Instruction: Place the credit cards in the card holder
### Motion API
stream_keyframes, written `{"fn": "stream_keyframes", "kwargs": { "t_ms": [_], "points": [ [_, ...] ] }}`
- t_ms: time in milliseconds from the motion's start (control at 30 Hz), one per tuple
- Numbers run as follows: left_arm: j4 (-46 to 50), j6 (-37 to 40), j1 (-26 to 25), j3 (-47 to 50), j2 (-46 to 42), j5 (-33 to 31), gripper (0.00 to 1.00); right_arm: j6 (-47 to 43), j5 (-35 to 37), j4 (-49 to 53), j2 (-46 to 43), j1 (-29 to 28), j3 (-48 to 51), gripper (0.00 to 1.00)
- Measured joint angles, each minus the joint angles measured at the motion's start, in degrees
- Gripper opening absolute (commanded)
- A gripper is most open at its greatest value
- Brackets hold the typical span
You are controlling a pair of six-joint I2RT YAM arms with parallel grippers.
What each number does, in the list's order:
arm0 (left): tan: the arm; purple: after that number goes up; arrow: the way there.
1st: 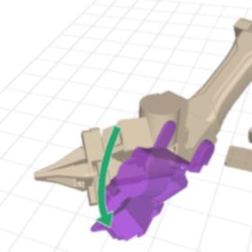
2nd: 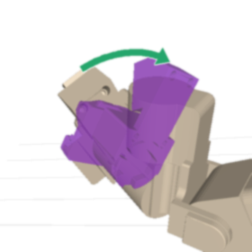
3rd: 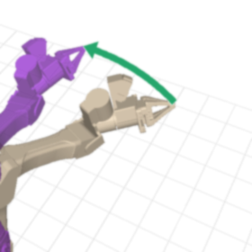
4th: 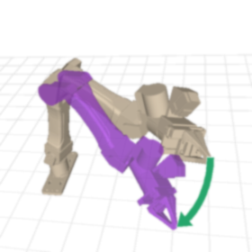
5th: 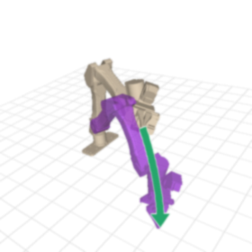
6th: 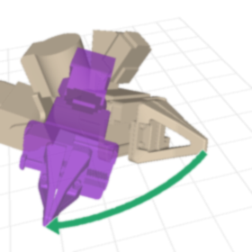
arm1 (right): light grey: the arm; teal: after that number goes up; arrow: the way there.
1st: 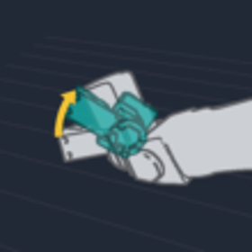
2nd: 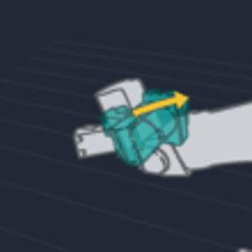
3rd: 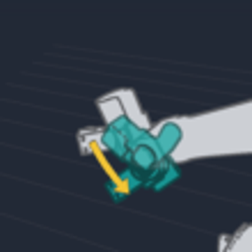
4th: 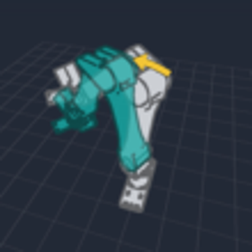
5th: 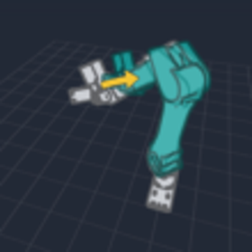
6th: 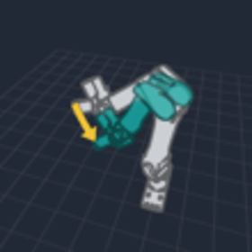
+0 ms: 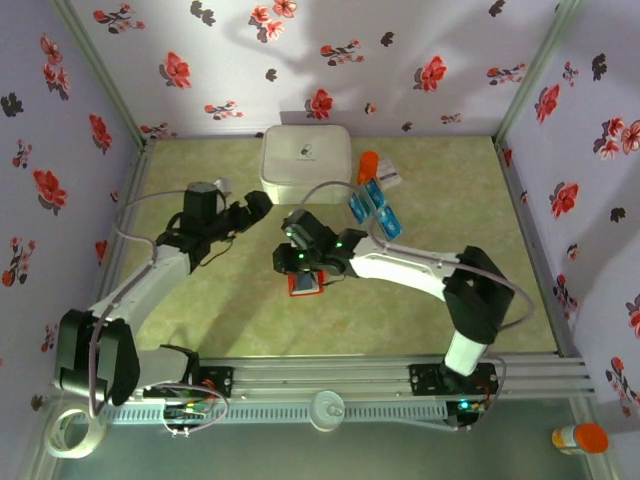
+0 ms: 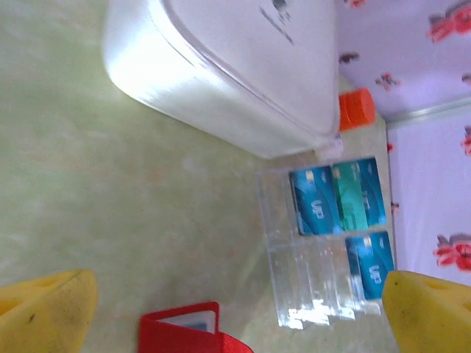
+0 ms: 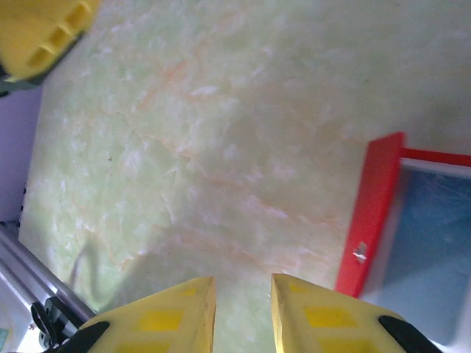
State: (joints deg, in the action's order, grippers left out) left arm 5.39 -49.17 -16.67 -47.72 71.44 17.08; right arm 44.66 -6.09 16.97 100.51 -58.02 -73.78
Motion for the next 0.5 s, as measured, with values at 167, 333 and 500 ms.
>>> {"fn": "stream_keyframes", "kwargs": {
  "t_ms": [167,333,500],
  "points": [
    [4.3,0.1,4.5,0.1,-1.8,-0.2,1.0,-1.9,-0.1,3.7,7.3,-0.4,-7.2,0.27],
    [7.2,0.7,4.8,0.7,-1.8,-0.3,1.0,-2.7,0.6,6.6,9.6,0.4,-8.3,0.24],
    [8.9,1.8,4.8,1.4,-1.8,-0.3,1.0,-2.6,1.4,5.8,7.8,2.5,-2.9,0.24]
  ]
}}
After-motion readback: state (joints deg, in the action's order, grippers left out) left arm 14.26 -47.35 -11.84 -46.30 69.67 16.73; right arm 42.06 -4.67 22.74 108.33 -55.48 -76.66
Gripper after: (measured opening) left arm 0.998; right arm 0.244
